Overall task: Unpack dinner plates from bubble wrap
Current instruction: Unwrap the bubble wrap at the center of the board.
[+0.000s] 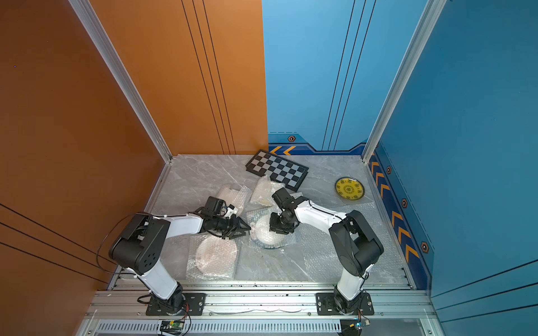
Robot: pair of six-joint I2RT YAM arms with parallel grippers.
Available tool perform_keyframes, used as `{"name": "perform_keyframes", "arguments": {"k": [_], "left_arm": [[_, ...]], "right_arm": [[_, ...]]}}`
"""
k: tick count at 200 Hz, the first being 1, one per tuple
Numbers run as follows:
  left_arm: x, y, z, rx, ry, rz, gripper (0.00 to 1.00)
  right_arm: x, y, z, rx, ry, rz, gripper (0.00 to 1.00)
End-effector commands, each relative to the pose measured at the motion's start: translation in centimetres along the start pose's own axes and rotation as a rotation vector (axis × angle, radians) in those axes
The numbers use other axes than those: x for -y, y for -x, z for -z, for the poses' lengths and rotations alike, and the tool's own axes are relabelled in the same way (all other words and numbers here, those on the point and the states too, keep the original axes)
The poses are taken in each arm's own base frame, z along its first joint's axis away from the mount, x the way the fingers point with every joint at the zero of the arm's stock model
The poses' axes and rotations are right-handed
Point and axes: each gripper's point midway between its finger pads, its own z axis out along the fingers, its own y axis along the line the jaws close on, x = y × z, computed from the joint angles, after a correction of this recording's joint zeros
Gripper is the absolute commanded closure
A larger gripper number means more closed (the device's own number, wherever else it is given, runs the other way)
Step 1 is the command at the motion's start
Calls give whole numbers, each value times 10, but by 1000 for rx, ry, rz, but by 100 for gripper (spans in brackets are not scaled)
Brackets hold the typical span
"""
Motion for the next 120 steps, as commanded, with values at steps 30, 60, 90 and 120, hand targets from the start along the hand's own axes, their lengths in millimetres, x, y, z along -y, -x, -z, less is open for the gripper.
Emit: {"name": "perform_keyframes", "arguments": {"k": [30,60,90,120], "left_arm": [[-9,-10,4,-20,-10,36,59],[-13,-14,2,-38,-8,36,67],[-8,-13,3,-35,-39,36,74],[-6,-13,3,-42,-53,34,87]], "right_arm": [[3,2,-7,3,-14,-16,66],[2,1,-8,1,-16,-14,66],[3,-1,-9,0,-20,-15,66],[2,-1,-11,0,-20,-14,66]]}}
